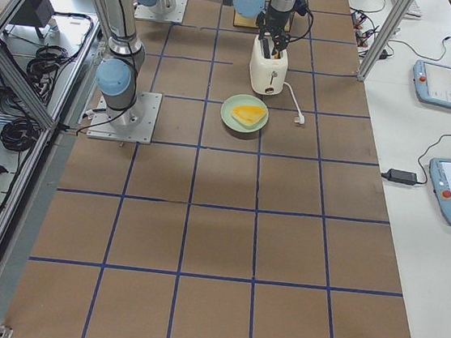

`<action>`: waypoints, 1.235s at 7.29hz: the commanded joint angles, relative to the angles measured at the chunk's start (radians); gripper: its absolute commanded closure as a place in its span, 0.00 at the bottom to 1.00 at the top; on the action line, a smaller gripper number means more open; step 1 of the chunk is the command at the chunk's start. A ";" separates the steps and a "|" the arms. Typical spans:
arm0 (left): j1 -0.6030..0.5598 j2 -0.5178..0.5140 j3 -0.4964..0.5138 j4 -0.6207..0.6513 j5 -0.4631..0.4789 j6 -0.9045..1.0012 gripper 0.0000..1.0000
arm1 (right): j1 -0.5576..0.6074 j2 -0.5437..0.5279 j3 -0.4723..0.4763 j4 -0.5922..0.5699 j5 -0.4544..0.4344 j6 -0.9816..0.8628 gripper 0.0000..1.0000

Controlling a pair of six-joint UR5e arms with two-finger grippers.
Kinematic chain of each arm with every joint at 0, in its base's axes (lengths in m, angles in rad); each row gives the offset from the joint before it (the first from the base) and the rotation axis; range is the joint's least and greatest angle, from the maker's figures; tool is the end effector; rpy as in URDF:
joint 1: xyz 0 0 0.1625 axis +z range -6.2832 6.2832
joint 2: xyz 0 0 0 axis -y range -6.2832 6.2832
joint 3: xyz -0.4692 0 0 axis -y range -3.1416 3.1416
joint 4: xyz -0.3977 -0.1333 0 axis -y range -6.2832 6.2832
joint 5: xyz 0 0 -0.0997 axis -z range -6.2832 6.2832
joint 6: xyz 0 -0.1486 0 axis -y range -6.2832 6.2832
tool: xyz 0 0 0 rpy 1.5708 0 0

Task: Press toaster with right arm

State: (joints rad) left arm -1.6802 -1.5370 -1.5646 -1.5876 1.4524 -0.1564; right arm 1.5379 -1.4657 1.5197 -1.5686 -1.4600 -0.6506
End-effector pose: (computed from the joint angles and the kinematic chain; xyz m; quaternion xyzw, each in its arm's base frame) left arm -0.2029 -0.4653 0.5021 0.0228 -0.9979 0.0036 0.0602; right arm 0.1320 -0.5422 0.4546 -0.3019 0.9513 0.0079 0.0615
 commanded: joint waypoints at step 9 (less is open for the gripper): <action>0.000 0.000 0.000 0.000 0.000 0.000 0.00 | 0.002 -0.051 0.017 0.044 -0.086 0.499 0.00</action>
State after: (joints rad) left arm -1.6800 -1.5370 -1.5647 -1.5877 1.4527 -0.1565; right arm 1.5400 -1.5171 1.5359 -1.5275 -1.5467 -0.1660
